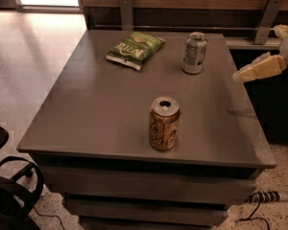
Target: Pick 7up can
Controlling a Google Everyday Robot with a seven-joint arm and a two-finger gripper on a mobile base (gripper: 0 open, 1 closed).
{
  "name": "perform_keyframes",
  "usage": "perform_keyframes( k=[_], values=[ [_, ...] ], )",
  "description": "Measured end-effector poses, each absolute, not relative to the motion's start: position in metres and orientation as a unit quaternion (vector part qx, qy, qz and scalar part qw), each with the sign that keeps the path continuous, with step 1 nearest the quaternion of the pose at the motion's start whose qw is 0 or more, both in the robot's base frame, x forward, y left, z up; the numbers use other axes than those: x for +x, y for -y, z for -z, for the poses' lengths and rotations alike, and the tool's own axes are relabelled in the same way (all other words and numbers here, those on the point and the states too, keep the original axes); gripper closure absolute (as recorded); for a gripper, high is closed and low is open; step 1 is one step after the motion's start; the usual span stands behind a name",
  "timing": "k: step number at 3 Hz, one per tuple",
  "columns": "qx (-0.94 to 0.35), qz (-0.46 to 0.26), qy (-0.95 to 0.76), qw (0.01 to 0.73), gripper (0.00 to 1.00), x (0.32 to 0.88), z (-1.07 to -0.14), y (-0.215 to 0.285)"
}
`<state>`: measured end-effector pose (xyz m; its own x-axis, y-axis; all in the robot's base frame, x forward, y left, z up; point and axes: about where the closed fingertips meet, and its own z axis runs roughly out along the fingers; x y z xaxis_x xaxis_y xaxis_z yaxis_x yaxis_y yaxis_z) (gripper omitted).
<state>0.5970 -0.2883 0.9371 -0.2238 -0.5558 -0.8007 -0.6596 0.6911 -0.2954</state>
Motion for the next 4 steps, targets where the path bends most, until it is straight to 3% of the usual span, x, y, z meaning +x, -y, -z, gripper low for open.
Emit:
perform_keyframes(
  k=[2, 4],
  values=[
    [-0.337, -0.140, -0.738, 0.567, 0.00, 0.661, -0.924, 0.265],
    [-0.312, -0.220, -0.699, 0.605, 0.00, 0.713, -0.930, 0.223]
  ],
)
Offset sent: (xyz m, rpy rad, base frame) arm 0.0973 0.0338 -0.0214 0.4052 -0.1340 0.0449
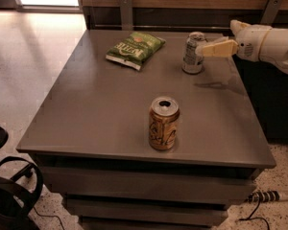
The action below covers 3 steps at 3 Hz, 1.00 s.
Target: Pick 7up can
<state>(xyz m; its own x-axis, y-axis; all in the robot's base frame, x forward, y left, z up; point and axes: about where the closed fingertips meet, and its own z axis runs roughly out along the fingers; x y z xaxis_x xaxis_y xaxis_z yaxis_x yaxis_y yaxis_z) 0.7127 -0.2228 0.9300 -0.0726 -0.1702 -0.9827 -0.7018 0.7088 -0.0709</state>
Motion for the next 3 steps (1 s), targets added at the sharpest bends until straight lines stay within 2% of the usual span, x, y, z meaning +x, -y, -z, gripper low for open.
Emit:
perform_keyframes(
  k=[3],
  values=[
    [-0.260, -0.242, -0.703, 0.616, 0.00, 0.722, -0.914, 0.224]
  ],
)
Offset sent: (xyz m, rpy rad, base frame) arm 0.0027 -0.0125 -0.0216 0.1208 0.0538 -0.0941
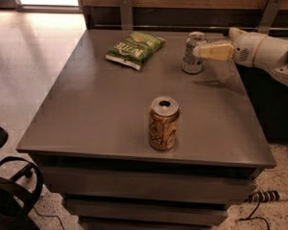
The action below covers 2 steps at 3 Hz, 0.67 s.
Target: Pick 7up can
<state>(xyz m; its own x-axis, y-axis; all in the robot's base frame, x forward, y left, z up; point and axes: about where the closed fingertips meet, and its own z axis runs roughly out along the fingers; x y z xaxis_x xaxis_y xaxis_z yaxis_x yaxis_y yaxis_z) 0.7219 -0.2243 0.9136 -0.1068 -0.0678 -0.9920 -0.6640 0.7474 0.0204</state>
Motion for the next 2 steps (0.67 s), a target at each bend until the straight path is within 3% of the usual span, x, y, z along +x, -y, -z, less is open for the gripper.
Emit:
perform_keyframes(
  k=[2],
  values=[
    [-0.250, -0.259, -0.702, 0.614, 0.00, 0.7318, -0.8991, 0.2179]
  ],
)
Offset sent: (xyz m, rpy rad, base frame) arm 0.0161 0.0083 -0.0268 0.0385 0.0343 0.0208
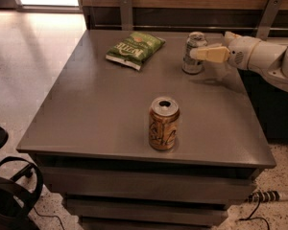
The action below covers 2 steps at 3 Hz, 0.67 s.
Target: Pick 7up can
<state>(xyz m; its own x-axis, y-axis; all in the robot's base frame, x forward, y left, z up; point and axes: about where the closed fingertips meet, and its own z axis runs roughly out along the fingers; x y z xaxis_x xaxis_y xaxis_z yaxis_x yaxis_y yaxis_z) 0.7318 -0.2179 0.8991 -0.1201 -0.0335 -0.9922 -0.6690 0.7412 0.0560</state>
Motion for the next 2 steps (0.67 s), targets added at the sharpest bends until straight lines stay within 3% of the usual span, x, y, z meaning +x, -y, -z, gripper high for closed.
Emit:
perform_keyframes(
  k=[2],
  values=[
    [-0.255, -0.270, -0.709, 0.599, 0.00, 0.7345, -0.8777, 0.2075]
  ],
)
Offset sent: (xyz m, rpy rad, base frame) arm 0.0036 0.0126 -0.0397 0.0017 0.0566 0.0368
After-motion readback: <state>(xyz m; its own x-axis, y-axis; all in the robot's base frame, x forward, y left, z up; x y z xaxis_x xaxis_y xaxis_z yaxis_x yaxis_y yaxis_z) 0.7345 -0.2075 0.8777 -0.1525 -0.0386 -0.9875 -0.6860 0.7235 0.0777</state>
